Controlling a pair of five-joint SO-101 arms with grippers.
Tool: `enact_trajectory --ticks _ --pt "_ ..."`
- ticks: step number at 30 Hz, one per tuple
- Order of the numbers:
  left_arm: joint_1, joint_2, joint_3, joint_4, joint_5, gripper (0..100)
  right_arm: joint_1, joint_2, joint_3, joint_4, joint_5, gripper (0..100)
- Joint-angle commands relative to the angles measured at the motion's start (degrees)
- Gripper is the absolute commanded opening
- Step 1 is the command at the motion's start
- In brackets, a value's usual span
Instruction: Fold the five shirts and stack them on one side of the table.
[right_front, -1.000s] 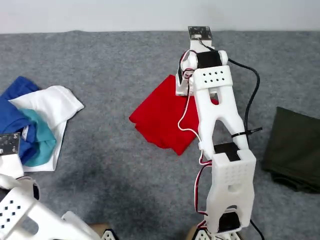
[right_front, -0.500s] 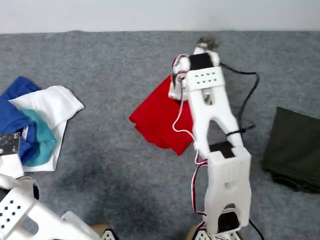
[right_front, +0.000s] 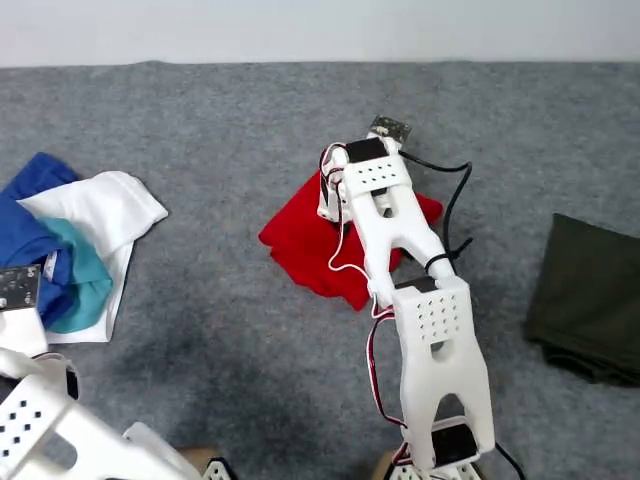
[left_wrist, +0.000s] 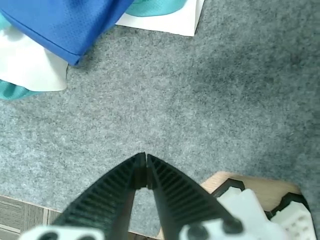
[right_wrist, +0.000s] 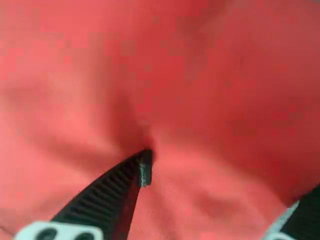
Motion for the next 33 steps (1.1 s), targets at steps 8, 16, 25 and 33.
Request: enact_trajectory --ticks 8,16,25,33 --pt "0.26 -0.7 -0.31 -1.41 -0.26 1 -0.04 3.82 -1.85 0.57 0.97 18.4" --pt "0.26 -0.7 -0.31 -1.41 -0.26 1 0.4 3.3 -1.93 4.18 4.66 1.0" --pt "0.26 -0.7 -0.31 -1.41 -0.35 1 8.22 -8.13 -1.85 14.99 28.04 0.9" --pt "0.26 -0.7 -0.31 -1.41 -0.35 1 19.82 -22.46 -0.44 18.51 56.09 0.9"
